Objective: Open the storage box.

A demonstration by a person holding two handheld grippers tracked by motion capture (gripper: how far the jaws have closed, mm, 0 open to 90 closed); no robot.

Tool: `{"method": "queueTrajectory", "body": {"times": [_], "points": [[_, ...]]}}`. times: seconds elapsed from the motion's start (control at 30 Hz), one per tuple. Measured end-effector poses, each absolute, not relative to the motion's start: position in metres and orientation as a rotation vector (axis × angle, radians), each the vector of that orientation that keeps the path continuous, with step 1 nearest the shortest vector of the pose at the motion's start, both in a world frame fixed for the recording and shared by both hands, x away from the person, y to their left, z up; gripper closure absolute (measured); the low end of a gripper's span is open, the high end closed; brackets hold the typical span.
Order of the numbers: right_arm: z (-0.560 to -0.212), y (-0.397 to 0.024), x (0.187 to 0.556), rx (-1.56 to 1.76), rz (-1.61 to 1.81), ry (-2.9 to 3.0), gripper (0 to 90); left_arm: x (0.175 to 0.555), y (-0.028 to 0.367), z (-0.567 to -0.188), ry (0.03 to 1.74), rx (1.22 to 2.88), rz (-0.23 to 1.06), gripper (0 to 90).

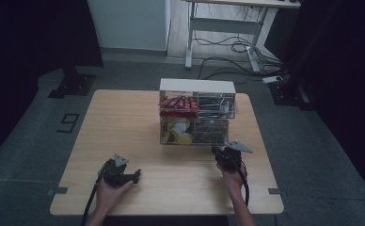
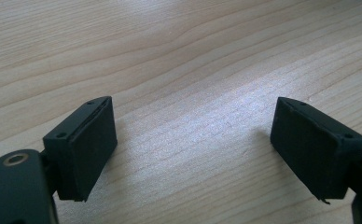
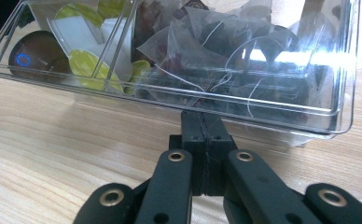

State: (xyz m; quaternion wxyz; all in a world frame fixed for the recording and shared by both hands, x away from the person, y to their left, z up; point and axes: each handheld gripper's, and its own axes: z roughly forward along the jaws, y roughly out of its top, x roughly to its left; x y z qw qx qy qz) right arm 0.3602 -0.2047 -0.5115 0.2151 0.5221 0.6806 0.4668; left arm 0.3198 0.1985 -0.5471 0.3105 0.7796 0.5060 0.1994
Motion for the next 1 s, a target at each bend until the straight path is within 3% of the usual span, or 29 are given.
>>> {"method": "queueTrajectory", "body": {"times": [1.0], "points": [[-0.500,-0.203,0.357,1.413,1.311,1.859,89.1,0.320,0.199,-0.547,1.336,2.059,0.526,14.5]]}}
